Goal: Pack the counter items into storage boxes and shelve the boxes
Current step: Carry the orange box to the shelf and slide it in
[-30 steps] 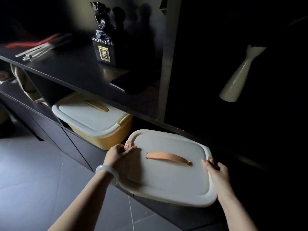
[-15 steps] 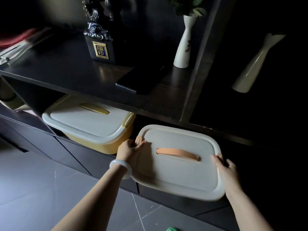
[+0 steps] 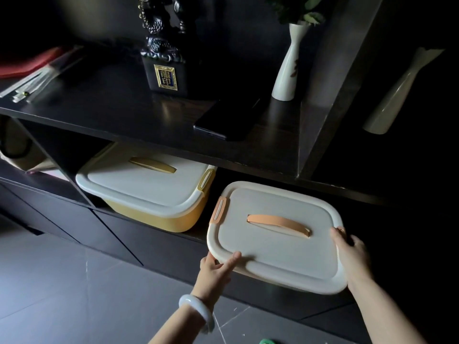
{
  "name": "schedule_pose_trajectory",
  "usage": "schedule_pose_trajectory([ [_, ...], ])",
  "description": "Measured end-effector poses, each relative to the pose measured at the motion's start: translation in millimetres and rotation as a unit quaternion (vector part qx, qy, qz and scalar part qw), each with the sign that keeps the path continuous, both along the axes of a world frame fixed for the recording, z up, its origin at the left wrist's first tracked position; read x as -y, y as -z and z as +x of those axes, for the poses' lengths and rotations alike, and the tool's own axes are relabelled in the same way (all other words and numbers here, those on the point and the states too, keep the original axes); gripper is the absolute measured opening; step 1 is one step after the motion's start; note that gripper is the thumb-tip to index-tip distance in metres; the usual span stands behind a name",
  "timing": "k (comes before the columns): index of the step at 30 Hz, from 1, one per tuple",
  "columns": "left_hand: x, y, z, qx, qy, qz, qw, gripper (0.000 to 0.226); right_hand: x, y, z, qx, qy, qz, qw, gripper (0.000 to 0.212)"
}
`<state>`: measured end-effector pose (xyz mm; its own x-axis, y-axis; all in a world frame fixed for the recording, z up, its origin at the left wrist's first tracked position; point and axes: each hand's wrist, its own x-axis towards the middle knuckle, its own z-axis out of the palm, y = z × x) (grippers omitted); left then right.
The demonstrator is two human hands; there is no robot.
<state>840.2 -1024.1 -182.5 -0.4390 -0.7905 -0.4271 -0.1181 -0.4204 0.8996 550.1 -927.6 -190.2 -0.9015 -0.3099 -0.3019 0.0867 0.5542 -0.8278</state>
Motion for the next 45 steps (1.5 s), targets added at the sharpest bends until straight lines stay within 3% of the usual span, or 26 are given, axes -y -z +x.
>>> schedule_pose_trajectory([
  [4,18,1,4,0.009,0.020,-0.028,0.999,0.052,9,1,4,0.000,0.005,-0.001,1.000,0.066],
  [14,58,5,-4,-0.011,0.000,0.016,1.000,0.061,49,-9,0,0.004,0.006,0.001,1.000,0.066],
  [19,73,11,-8,-0.006,0.007,0.009,1.000,0.053,65,-11,-5,0.002,-0.002,0.005,1.000,0.068],
  [27,85,15,-10,0.042,0.017,-0.022,0.999,0.069,70,-9,-7,-0.009,-0.006,0.008,1.000,0.062],
  [39,87,18,-15,0.014,-0.047,0.042,0.998,0.029,70,-8,-5,0.002,-0.013,0.006,1.000,0.062],
  [45,85,17,-18,0.002,-0.063,0.051,0.997,0.027,70,-6,-6,0.005,-0.016,-0.007,1.000,0.062],
])
